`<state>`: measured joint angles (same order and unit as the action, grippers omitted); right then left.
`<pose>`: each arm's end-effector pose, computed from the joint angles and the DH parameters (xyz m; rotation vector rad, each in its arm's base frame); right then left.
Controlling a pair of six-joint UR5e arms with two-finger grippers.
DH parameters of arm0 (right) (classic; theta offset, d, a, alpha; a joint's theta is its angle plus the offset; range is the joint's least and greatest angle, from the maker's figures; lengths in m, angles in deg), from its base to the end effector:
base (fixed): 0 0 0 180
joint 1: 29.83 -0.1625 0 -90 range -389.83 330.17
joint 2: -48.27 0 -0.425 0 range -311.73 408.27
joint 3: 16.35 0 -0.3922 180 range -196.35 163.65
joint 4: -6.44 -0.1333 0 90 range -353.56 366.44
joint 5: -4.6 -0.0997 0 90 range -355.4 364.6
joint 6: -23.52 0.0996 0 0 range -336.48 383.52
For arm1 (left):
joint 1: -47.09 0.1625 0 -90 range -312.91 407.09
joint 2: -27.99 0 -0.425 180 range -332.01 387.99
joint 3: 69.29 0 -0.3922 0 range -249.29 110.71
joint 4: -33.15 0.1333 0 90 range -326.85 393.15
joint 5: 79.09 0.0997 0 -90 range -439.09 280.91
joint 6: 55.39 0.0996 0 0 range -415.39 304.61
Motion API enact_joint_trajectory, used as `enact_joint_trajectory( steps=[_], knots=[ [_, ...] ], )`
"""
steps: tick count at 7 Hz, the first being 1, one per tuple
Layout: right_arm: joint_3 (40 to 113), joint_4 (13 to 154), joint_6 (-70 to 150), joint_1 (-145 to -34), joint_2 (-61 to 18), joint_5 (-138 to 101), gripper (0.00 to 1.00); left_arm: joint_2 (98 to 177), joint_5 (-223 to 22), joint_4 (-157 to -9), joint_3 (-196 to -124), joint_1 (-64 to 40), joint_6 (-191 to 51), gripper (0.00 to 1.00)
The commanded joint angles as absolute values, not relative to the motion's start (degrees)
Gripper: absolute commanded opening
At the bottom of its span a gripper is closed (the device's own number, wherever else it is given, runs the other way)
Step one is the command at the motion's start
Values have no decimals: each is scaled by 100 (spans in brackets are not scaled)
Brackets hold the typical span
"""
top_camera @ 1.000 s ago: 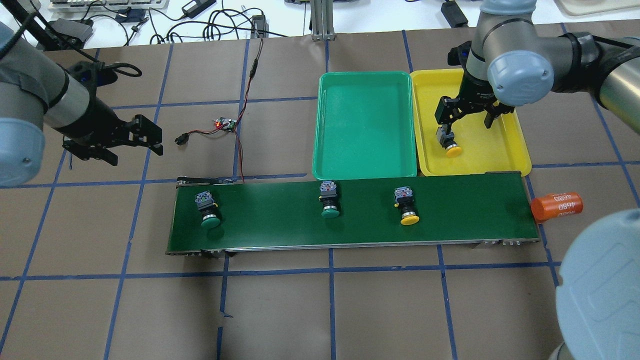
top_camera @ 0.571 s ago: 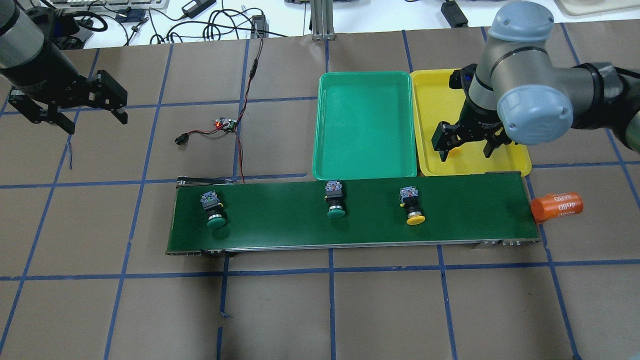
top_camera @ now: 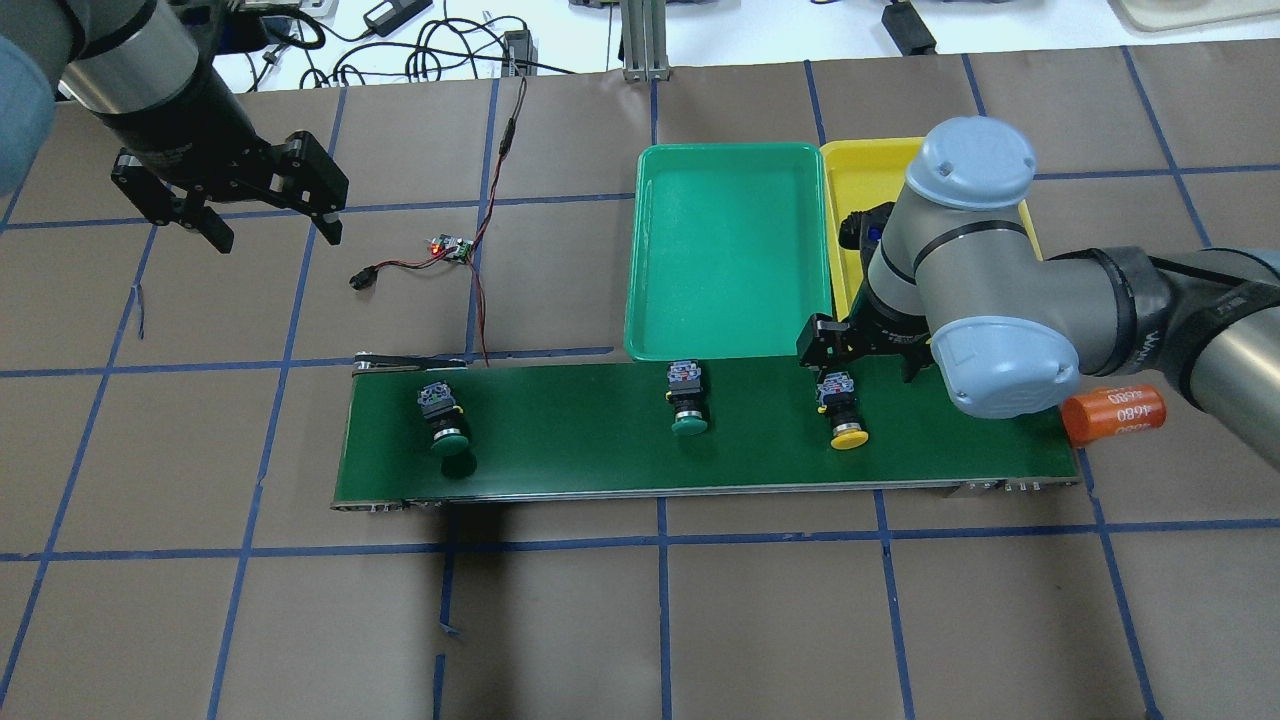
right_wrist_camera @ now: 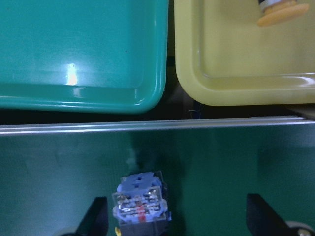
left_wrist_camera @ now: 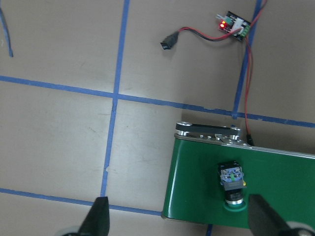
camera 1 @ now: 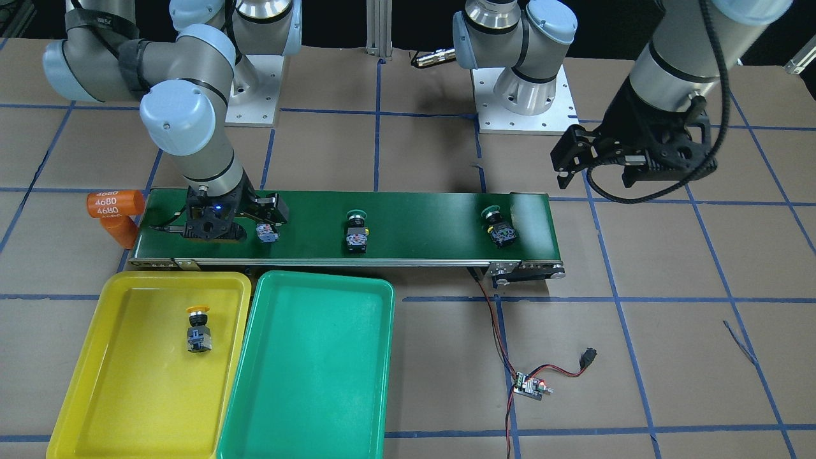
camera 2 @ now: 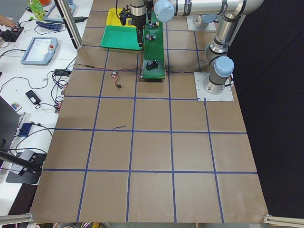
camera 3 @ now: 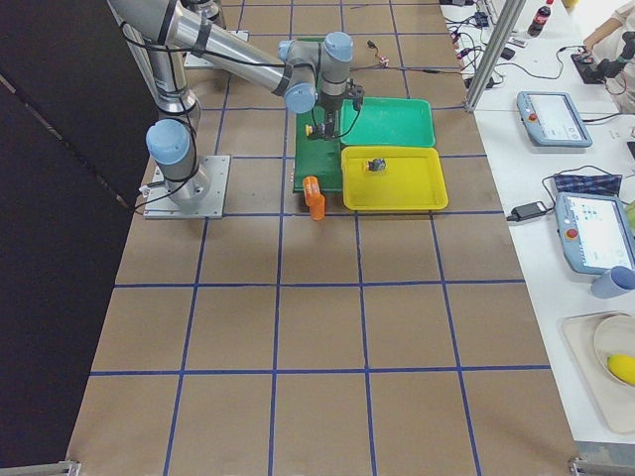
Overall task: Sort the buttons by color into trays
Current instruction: 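Lower right gripper onto second yellow button on belt and grasp it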
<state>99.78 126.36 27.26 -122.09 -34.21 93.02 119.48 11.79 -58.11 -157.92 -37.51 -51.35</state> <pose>0.1547 -0.4694 0.2607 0.0416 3.1155 0.1036 -0.0841 -0.5107 0.4846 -0.0368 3.1278 0.0395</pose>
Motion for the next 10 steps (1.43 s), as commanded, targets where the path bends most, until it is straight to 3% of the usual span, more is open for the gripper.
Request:
enact_joint_trajectory(
  steps=[1, 3, 4, 6, 10],
  knots=[
    [10229, 12843, 2757, -12282, -3382, 9311, 82, 11739, 1188, -6018, -15771, -3860, -5161, 100],
    [10248, 12887, 2739, -12274, -3373, 9328, 26, 11808, 1293, -6045, -15823, -3817, -5082, 100],
    [10231, 12896, 2757, -12239, -3364, 9355, 3, 11669, 1319, -6228, -15858, -3808, -5090, 100],
    [9960, 13001, 2739, -12125, -3373, 9372, 0, 11659, 1433, -6264, -15858, -3711, -5125, 100],
    [8020, 12679, 1400, -11196, -2137, 9373, 0, 11694, 1355, -6274, -15946, -3764, -5161, 100]
  ],
)
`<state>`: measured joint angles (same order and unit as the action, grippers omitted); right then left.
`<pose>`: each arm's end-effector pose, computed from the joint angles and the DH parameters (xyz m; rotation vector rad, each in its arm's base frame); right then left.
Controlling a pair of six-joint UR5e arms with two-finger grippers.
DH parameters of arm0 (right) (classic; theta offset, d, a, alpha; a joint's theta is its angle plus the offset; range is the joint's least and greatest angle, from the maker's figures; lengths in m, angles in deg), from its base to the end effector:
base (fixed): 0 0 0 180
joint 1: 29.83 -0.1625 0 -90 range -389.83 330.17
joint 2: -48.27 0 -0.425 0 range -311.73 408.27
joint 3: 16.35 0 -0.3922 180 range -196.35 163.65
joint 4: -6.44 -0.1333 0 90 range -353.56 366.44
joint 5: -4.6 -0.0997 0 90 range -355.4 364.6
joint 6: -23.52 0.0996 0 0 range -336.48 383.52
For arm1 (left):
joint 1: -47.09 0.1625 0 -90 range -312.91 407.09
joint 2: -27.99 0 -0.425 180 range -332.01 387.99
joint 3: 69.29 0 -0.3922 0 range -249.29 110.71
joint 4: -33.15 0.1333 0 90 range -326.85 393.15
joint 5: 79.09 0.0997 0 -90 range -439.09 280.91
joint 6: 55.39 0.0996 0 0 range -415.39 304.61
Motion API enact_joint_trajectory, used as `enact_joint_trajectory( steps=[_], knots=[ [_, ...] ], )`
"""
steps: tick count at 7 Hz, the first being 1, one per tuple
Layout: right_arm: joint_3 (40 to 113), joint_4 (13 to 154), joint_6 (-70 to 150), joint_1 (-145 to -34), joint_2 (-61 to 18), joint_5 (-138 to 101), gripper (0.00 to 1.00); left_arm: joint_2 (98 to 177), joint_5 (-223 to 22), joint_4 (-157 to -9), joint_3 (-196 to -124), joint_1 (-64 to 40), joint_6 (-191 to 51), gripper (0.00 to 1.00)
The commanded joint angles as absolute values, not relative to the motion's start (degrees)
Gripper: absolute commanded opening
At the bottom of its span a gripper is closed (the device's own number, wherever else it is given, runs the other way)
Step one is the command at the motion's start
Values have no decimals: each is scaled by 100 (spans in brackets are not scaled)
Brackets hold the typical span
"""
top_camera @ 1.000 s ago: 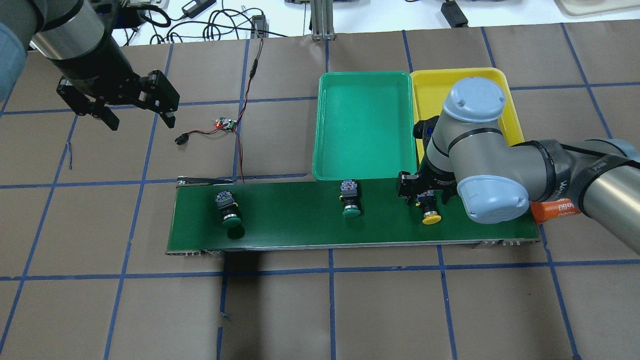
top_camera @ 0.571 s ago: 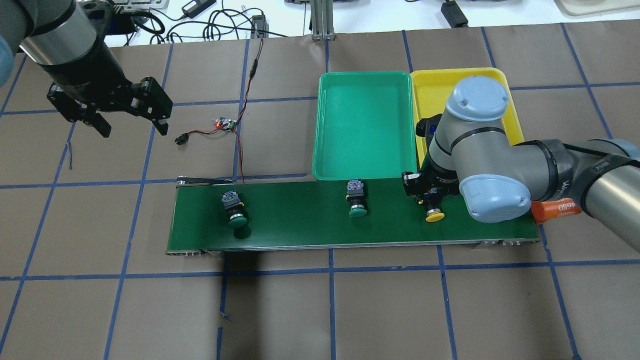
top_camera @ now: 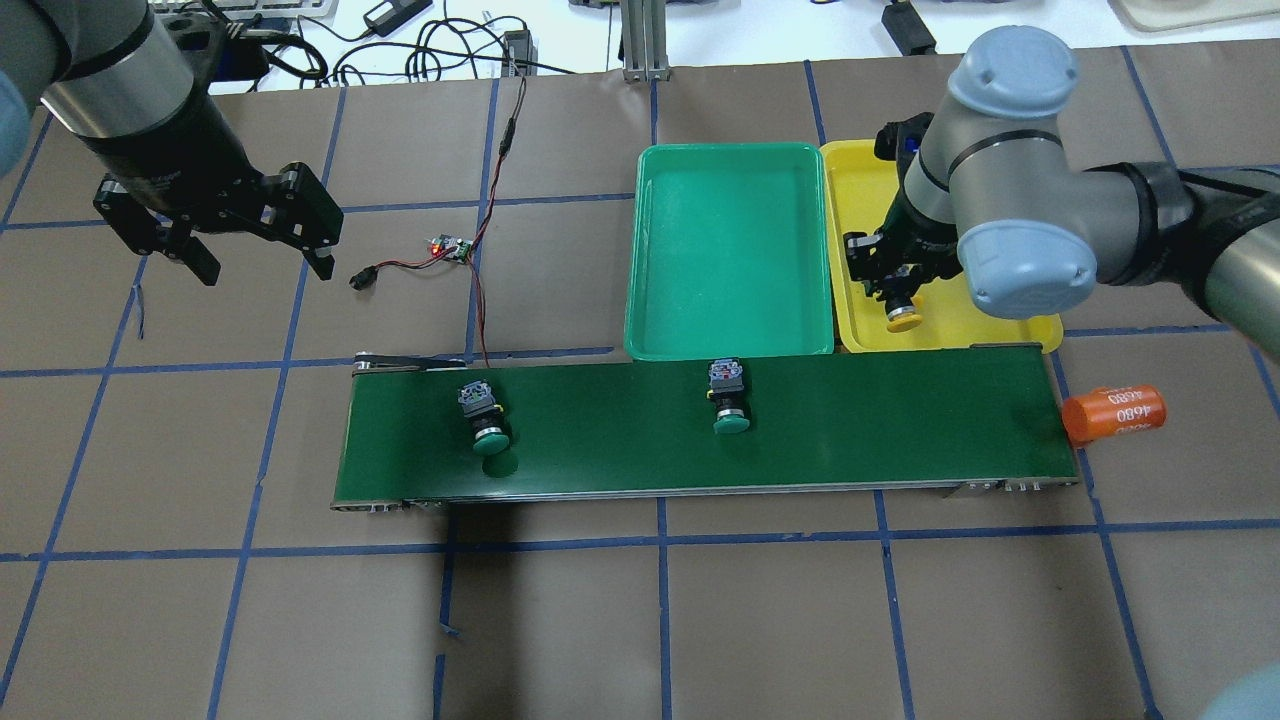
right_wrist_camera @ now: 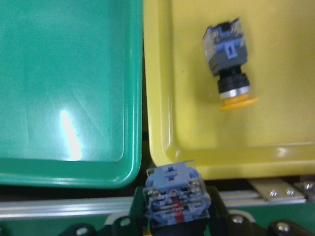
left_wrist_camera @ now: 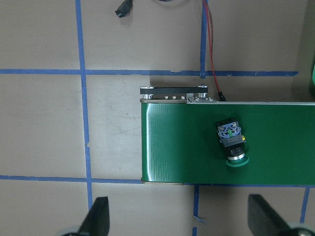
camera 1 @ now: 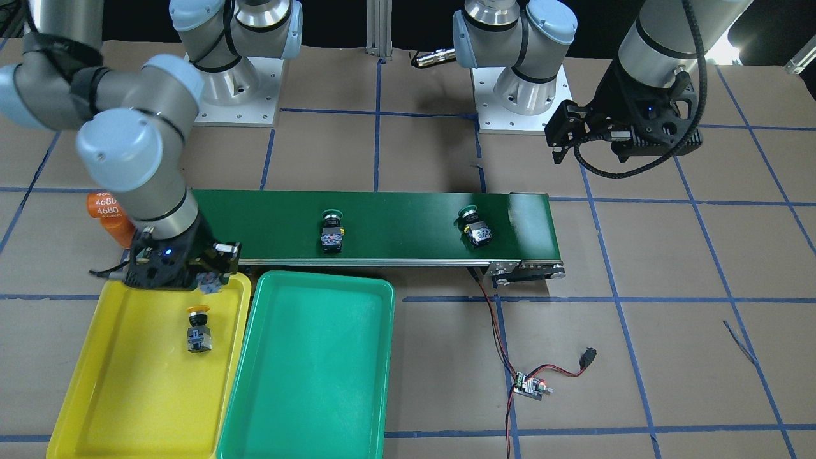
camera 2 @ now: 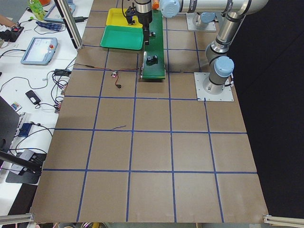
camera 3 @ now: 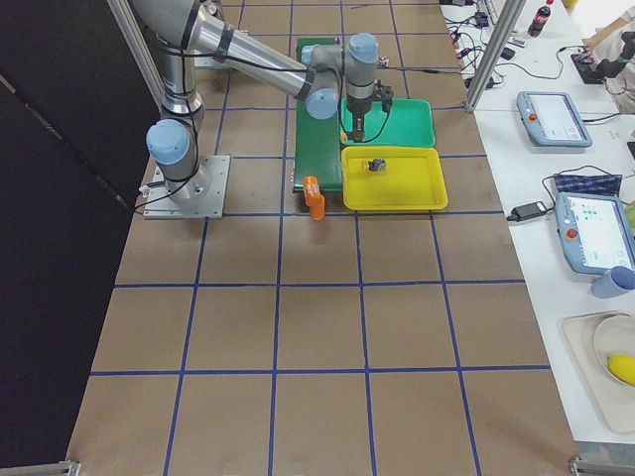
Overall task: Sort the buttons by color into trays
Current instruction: 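Place second yellow button in yellow tray with right gripper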
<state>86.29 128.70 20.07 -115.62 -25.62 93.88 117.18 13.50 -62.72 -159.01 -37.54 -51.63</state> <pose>0.0925 -0.5757 0.2889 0.0202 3.1316 -0.0971 -0.0836 -0.4871 0.4875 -0.0406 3.1000 0.1346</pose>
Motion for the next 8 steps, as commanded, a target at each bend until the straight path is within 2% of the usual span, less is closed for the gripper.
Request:
enact_joint_trajectory(
  steps=[1, 2, 3, 4, 6, 8],
  knots=[
    [7781, 12642, 872, -10905, -1873, 9390, 2, 11720, 1355, -6291, -15963, -3798, -5169, 100],
    [7752, 12641, 763, -10659, -1653, 9381, 10, 11694, 1303, -6387, -16007, -3877, -5230, 100],
    [7795, 12633, 570, -10587, -1616, 9399, 59, 11685, 1285, -6388, -16025, -3982, -5283, 100],
    [7813, 12676, 212, -10586, -1624, 9416, 100, 11702, 1258, -6397, -16025, -4001, -5310, 100],
    [7840, 12580, 252, -10647, -1729, 9408, 100, 11685, 1311, -6388, -16016, -4001, -5345, 100],
    [7979, 11906, 313, -10691, -2201, 9346, 100, 11668, 1311, -6414, -16034, -3992, -5345, 100]
  ],
)
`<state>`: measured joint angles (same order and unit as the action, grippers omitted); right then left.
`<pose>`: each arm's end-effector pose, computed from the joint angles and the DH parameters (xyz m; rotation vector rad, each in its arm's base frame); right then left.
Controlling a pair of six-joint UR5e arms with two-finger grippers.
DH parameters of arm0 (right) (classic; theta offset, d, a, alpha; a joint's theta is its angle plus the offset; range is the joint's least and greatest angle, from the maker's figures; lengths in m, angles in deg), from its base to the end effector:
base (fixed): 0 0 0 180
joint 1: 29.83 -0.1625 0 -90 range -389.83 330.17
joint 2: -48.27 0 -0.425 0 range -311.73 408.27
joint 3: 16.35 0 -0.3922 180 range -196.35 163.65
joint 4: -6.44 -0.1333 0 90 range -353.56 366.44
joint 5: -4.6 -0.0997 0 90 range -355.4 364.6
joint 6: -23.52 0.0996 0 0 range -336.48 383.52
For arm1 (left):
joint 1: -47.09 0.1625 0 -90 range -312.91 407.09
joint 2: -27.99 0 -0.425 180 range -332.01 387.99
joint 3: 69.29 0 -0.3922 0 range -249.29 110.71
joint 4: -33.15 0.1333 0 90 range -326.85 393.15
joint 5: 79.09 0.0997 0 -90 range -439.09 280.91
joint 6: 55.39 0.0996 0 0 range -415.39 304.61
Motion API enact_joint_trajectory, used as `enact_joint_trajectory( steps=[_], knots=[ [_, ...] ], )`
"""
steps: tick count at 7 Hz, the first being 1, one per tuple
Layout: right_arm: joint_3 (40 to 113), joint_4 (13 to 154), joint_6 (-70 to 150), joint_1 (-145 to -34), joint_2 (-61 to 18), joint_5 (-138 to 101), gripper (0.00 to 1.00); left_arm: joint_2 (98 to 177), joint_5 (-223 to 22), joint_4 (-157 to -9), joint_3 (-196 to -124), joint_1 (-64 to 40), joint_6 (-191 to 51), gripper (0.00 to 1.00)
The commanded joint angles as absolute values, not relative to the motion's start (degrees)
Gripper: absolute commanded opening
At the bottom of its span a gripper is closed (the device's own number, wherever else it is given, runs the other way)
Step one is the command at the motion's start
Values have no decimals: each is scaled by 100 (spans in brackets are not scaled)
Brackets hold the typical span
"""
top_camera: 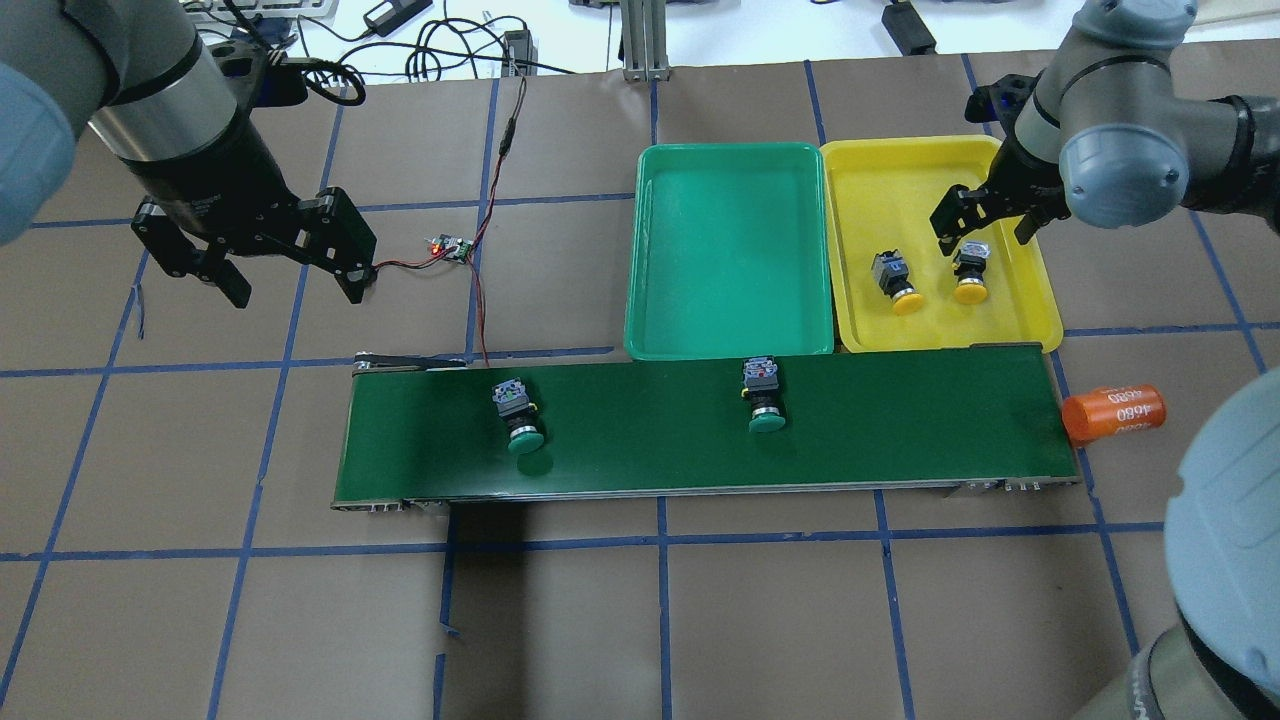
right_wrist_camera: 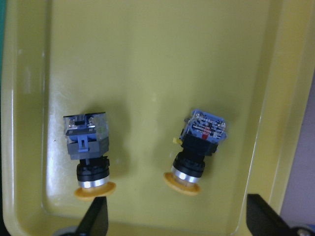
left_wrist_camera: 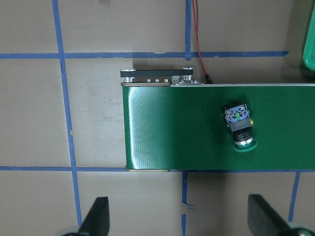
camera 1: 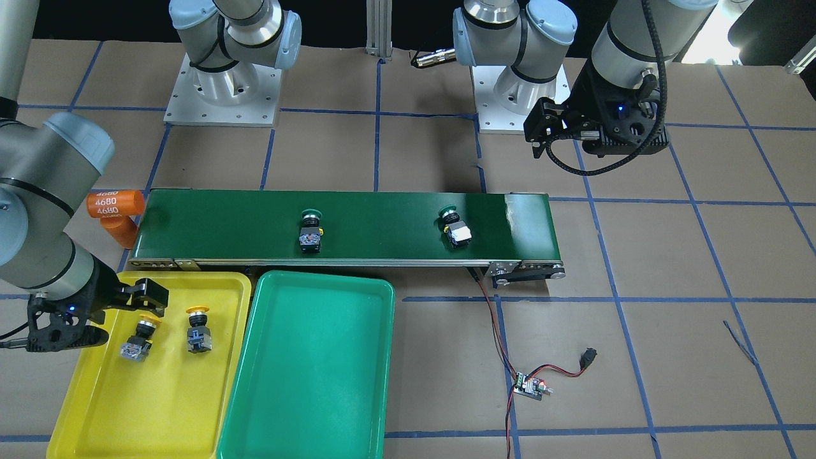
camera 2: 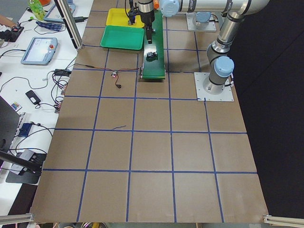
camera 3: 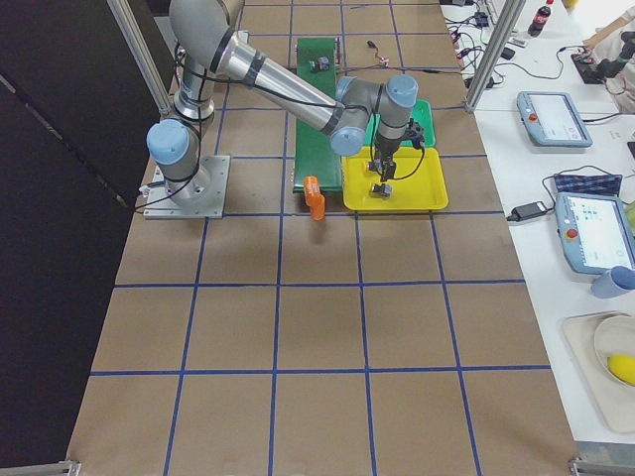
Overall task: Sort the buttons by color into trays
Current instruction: 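Place second yellow button in yellow tray with right gripper, then lower right gripper onto green button on belt and grasp it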
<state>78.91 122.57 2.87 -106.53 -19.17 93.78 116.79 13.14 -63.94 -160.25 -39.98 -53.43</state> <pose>-0.0084 -0.6214 0.2695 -0.1996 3.1127 0.0375 -0.1052 -0.4764 0.4783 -0.0226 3.1021 0.1881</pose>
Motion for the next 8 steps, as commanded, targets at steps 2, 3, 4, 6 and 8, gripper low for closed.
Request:
enact_joint_trajectory(
  steps=[2, 3, 4, 6, 8],
  knots=[
    [8828, 11937, 933, -11024, -2755, 9416, 100, 11659, 1241, -6511, -15982, -3983, -5345, 100],
    [9303, 11930, 1059, -11095, -3193, 9416, 100, 11659, 1232, -6493, -15955, -3983, -5345, 100],
    [9873, 12016, 1069, -11104, -3528, 9390, 100, 11659, 1258, -6476, -16016, -3983, -5328, 100],
    [10694, 13173, 1096, -11113, -3795, 9381, 100, 11659, 1293, -6441, -16016, -3992, -5258, 100],
    [10496, 13186, 1653, -11445, -3839, 9328, 100, 11659, 1293, -6441, -16025, -3992, -5258, 100]
  ],
)
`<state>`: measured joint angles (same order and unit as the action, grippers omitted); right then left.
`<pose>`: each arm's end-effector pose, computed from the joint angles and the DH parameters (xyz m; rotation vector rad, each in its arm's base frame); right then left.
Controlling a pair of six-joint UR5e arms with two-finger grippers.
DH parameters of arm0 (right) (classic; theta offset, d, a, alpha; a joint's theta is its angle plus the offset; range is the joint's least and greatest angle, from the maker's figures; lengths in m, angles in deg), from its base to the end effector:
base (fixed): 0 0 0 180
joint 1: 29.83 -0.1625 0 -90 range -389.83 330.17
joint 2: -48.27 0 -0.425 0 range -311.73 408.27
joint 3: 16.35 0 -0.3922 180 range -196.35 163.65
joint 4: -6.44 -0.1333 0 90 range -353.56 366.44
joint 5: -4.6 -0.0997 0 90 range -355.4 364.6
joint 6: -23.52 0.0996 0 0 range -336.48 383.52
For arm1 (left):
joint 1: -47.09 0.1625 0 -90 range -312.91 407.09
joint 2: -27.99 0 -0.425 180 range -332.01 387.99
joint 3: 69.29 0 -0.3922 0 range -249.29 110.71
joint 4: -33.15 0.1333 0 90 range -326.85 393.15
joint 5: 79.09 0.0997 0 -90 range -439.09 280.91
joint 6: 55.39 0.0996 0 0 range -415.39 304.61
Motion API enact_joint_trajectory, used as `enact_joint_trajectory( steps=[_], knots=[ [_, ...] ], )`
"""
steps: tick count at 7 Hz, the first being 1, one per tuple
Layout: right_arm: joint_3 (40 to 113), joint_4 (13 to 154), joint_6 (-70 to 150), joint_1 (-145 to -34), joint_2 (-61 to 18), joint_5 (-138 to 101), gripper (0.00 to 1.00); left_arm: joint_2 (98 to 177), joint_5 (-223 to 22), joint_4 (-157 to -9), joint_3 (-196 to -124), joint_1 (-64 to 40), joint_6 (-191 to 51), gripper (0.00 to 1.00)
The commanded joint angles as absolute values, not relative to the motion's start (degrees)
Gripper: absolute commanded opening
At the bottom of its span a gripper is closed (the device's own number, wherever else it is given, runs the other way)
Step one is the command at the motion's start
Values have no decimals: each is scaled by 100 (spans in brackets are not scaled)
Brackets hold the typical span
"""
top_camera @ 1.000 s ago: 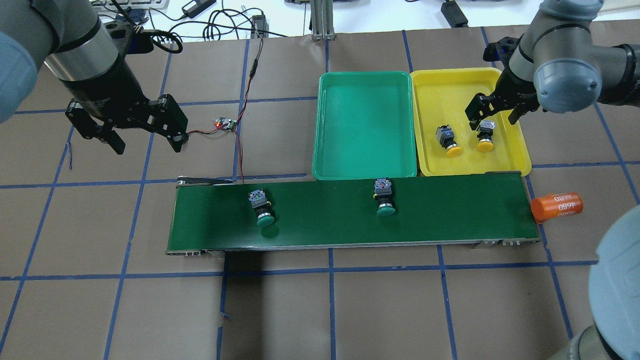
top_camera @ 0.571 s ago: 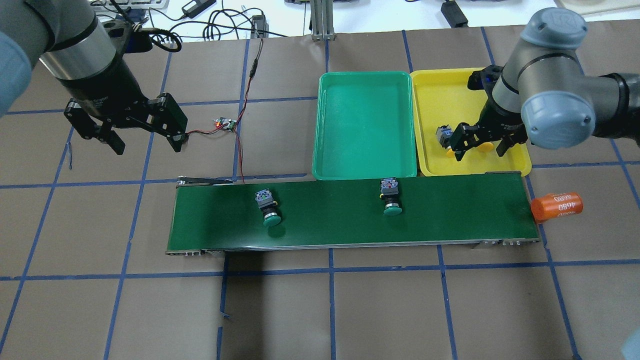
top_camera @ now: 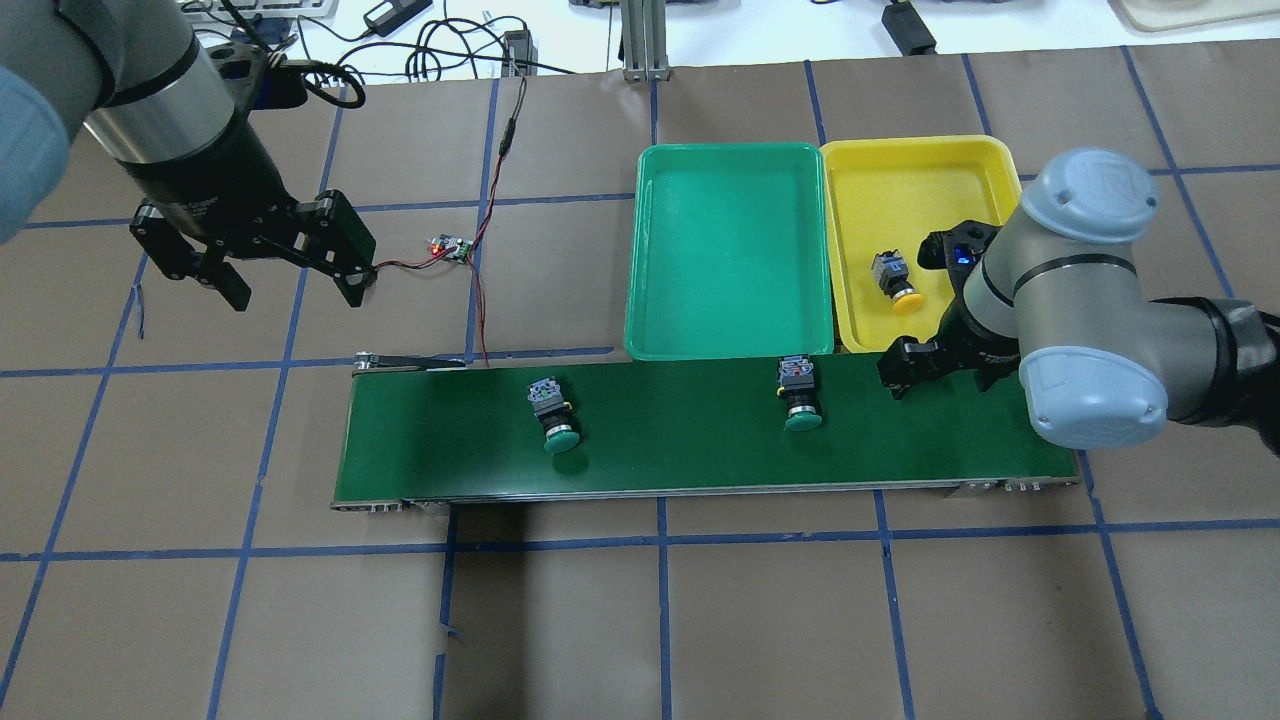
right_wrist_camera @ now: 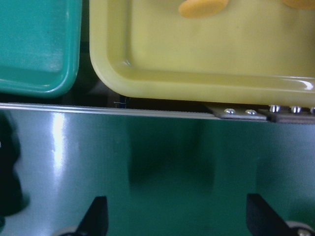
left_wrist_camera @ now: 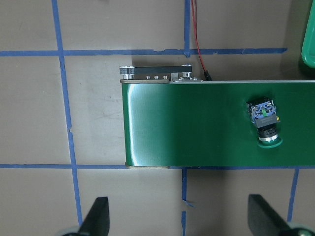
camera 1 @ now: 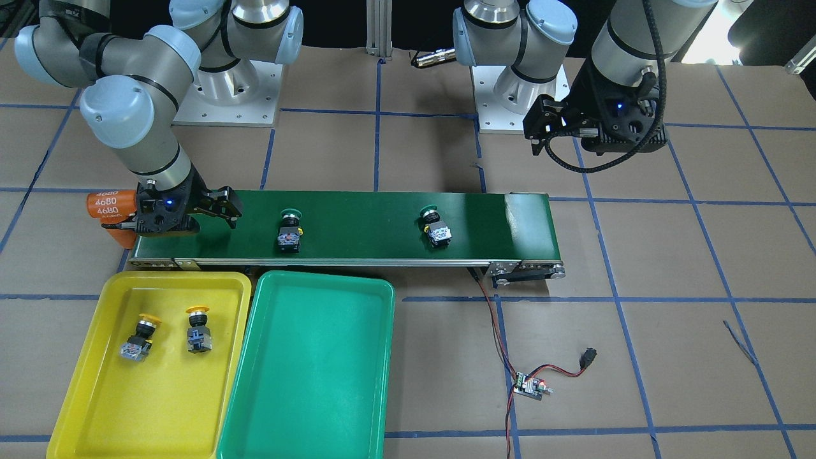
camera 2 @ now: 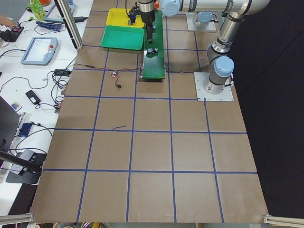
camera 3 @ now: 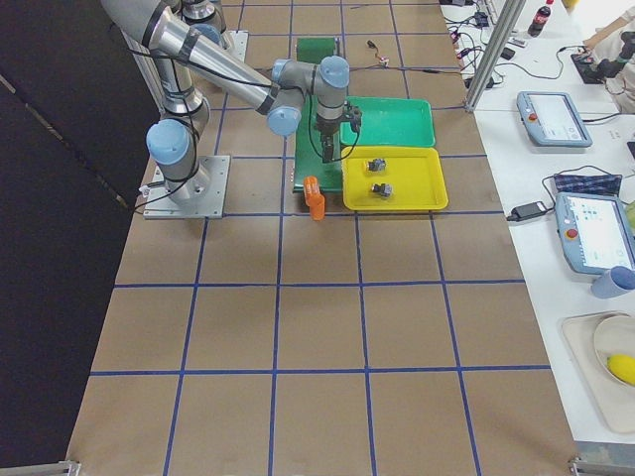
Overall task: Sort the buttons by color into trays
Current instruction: 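Lower right gripper onto green button on belt and grasp it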
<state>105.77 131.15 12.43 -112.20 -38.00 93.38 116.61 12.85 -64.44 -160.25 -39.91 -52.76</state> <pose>0.0754 -0.4573 0.2554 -0.0938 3.1158 0.0252 -0.1052 -0.4746 0.4790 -0.0067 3.1077 0.1971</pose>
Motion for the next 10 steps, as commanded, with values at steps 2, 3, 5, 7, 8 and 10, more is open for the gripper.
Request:
enact_joint_trajectory(
  steps=[2, 3, 5, 7, 8, 10],
  knots=[
    [10274, 13116, 1824, -11955, -3839, 9364, 100, 11685, 1293, -6441, -16043, -3992, -5257, 100],
    [10283, 13160, 2034, -12105, -3839, 9320, 100, 11685, 1293, -6441, -16060, -3992, -5249, 100],
    [10309, 13178, 2282, -12386, -3760, 9346, 100, 11668, 1285, -6441, -16052, -3983, -5257, 100],
    [10388, 13212, 2256, -12405, -3524, 9346, 98, 11676, 1293, -6441, -16052, -3992, -5292, 100],
    [10406, 13482, 2238, -12405, -3470, 9398, 78, 11694, 1276, -6432, -16034, -3992, -5301, 100],
    [10433, 13520, 2238, -12397, -3470, 9390, 13, 11694, 1276, -6345, -16043, -3992, -5284, 100]
  ],
)
